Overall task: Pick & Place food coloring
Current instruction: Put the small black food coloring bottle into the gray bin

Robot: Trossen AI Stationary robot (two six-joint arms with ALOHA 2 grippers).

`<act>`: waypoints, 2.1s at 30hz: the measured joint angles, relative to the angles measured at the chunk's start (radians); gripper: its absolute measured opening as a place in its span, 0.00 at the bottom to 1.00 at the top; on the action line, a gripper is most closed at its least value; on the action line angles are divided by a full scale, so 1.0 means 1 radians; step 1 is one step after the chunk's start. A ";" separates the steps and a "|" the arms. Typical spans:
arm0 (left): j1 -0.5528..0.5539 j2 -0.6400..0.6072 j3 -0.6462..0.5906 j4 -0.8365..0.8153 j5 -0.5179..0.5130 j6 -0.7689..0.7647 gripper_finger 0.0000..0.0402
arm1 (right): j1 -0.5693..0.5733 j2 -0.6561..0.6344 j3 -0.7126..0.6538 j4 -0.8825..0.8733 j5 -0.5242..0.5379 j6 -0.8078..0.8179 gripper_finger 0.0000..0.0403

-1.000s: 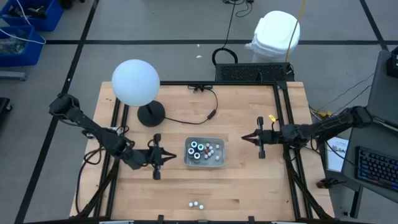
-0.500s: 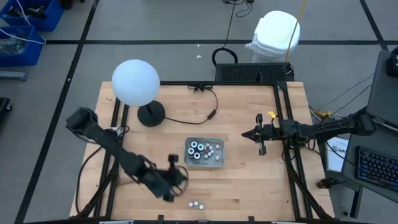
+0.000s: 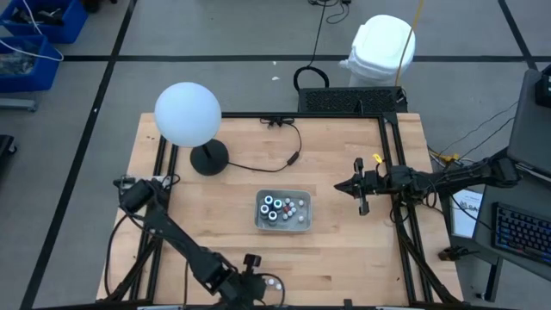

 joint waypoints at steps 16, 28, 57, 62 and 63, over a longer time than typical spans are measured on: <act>0.031 0.029 -0.004 -0.034 -0.028 -0.146 0.56 | 0.000 0.000 0.000 -0.021 0.001 -0.013 0.00; 0.049 0.048 -0.004 -0.019 0.008 -0.157 0.58 | 0.001 0.000 -0.001 -0.022 0.001 -0.013 0.00; 0.085 0.083 -0.004 0.011 0.112 -0.162 0.41 | 0.000 0.001 -0.001 -0.037 0.006 -0.017 0.00; 0.087 0.083 -0.004 0.011 0.112 -0.161 0.27 | 0.000 0.001 -0.001 -0.037 0.006 -0.017 0.00; 0.087 0.083 -0.004 0.012 0.112 -0.160 0.24 | 0.000 0.001 -0.001 -0.037 0.006 -0.018 0.00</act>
